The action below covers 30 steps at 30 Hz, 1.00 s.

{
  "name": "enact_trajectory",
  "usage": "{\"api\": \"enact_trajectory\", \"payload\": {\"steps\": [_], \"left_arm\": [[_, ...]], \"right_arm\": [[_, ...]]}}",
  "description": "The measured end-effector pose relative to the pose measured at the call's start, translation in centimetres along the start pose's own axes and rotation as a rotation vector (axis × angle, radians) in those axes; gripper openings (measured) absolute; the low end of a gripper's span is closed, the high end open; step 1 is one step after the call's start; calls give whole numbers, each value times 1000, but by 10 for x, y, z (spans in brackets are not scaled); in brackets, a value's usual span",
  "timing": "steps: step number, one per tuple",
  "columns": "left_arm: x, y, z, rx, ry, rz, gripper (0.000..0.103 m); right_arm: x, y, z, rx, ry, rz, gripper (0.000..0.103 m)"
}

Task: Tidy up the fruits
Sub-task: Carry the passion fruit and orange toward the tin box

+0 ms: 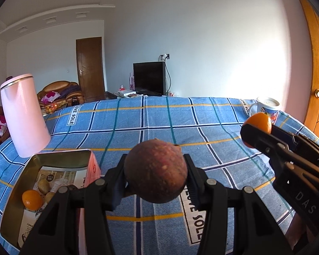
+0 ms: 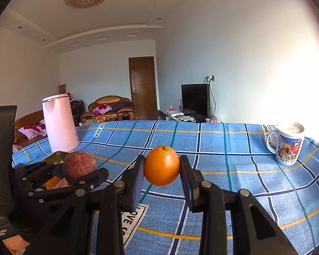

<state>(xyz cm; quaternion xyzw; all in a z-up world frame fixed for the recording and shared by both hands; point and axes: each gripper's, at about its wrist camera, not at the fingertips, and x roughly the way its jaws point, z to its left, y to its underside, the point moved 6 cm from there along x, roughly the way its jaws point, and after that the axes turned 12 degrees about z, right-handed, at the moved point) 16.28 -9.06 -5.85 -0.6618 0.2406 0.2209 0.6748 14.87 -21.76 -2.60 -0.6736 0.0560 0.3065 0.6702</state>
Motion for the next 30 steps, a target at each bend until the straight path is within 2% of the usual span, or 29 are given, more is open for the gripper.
{"api": "enact_trajectory", "payload": {"steps": [14, 30], "left_arm": [[-19, 1, 3, 14, -22, -80, 51], [-37, 7, 22, 11, -41, -115, 51]], "right_arm": [[-16, -1, 7, -27, 37, -61, 35], [-36, 0, 12, -41, 77, -134, 35]]}}
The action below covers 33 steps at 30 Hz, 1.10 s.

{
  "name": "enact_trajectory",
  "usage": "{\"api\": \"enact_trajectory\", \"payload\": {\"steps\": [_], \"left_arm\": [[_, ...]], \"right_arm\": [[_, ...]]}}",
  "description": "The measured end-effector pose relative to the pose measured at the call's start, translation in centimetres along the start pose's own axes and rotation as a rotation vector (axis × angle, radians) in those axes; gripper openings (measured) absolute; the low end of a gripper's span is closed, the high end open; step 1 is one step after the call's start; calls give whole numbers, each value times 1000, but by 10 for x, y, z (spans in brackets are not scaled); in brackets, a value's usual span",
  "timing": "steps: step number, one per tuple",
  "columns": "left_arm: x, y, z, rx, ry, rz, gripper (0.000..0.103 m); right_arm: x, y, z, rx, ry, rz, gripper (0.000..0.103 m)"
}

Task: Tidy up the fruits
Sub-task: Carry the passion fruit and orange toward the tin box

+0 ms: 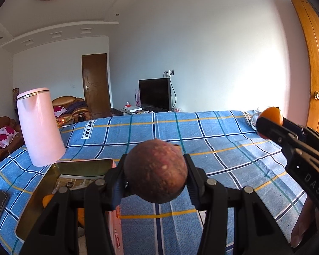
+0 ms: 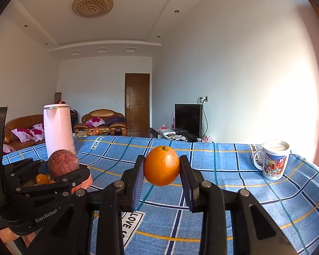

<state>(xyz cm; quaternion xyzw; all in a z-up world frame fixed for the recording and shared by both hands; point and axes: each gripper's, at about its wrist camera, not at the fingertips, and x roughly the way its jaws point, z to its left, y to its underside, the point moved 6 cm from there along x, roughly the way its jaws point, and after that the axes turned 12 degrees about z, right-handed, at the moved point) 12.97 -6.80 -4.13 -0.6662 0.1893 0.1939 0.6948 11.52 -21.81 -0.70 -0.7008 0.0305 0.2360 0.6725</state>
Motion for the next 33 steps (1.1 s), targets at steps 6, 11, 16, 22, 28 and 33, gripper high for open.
{"api": "enact_trajectory", "payload": {"steps": [6, 11, 16, 22, 28, 33], "left_arm": [[-6, 3, 11, -11, -7, -3, 51], [-10, 5, 26, -24, -17, -3, 51], [-12, 9, 41, -36, -27, 8, 51], [-17, 13, 58, -46, -43, 18, 51], [-23, 14, 88, -75, -79, 25, 51], [-28, 15, 120, -97, -121, 45, 51]], "right_arm": [[-3, 0, 7, -13, 2, -11, 35], [4, -1, 20, -25, -23, 4, 35], [9, -6, 35, -34, -50, 9, 35], [17, -13, 54, -37, -101, 23, 35], [25, -29, 84, -67, -168, 31, 35], [32, -41, 116, -104, -219, 43, 35]]}}
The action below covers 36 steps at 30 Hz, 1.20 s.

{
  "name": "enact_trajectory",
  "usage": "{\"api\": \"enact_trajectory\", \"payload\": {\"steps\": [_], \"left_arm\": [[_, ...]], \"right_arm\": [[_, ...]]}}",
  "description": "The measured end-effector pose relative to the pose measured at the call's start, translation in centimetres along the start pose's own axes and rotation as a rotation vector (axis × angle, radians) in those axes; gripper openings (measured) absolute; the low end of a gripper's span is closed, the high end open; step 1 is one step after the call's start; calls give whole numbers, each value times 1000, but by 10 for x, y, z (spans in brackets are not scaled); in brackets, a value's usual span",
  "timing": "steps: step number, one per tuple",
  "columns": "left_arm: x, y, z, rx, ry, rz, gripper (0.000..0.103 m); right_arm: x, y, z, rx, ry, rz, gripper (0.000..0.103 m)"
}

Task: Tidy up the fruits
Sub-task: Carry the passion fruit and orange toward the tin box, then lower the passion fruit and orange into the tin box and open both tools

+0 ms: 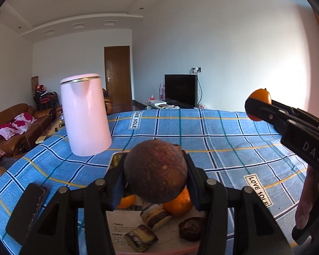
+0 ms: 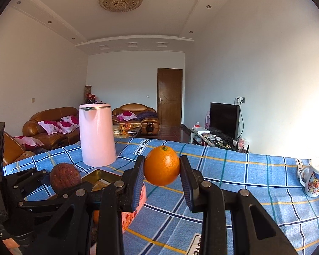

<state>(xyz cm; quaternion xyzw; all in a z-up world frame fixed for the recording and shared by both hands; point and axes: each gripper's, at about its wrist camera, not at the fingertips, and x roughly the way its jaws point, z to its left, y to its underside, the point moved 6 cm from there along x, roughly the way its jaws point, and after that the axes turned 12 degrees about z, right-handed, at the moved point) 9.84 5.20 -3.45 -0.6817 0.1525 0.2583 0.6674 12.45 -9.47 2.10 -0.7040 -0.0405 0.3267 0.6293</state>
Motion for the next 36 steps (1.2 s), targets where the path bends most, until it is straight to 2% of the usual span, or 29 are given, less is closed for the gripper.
{"api": "enact_trajectory", "payload": {"steps": [8, 14, 29, 36], "left_arm": [[8, 7, 41, -23, -55, 64, 51], [21, 18, 47, -26, -48, 133, 51], [41, 35, 51, -18, -39, 214, 51], [43, 35, 50, -12, -37, 219, 51]], "right_arm": [[23, -9, 40, -51, -77, 33, 35], [50, -3, 63, -80, -116, 116, 35], [107, 27, 76, -46, -141, 331, 35], [118, 34, 79, -47, -130, 379, 35]]}}
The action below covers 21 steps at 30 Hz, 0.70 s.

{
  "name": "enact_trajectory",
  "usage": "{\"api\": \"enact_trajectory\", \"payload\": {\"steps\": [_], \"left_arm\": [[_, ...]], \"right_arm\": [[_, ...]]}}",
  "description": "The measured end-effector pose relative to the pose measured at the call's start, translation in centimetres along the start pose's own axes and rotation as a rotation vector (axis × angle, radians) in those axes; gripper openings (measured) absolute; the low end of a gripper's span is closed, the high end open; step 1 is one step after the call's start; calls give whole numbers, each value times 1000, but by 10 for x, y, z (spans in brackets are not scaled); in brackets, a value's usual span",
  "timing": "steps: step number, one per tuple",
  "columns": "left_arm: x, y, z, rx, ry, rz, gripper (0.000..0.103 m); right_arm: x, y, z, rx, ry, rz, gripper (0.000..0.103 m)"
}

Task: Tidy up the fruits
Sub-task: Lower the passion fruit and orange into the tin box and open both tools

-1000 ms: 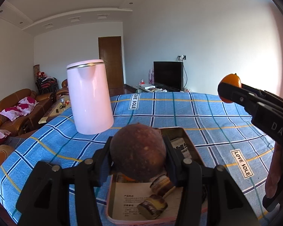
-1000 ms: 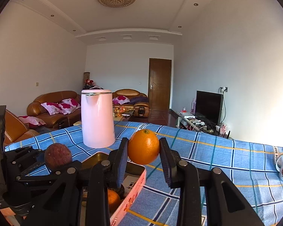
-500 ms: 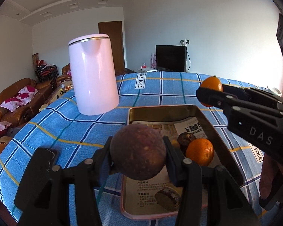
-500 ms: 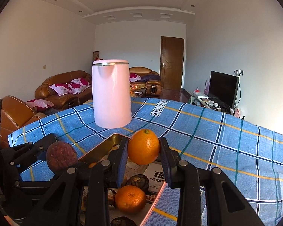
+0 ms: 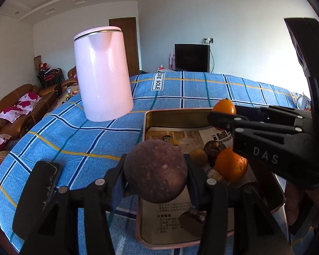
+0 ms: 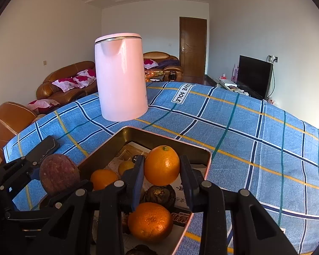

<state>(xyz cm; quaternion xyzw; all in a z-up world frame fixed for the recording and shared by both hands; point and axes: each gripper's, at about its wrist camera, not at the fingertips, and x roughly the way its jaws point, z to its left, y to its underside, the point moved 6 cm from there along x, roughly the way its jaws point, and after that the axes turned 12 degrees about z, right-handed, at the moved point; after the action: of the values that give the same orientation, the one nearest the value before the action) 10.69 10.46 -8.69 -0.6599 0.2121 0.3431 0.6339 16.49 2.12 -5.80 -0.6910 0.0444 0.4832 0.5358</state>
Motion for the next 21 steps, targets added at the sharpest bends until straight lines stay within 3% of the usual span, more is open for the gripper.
{"api": "enact_trajectory", "payload": {"steps": [15, 17, 19, 20, 21], "left_arm": [[2, 0, -4, 29, -16, 14, 54], [2, 1, -3, 26, -18, 15, 59], [-2, 0, -6, 40, -13, -3, 62], [-6, 0, -9, 50, -6, -14, 63], [-10, 0, -10, 52, -8, -22, 78]], "right_arm": [[12, 3, 0, 6, -12, 98, 35], [10, 3, -2, 17, -21, 85, 43], [5, 2, -4, 28, -26, 65, 67], [1, 3, -4, 32, -31, 52, 69], [-3, 2, -3, 32, -35, 41, 69]]}}
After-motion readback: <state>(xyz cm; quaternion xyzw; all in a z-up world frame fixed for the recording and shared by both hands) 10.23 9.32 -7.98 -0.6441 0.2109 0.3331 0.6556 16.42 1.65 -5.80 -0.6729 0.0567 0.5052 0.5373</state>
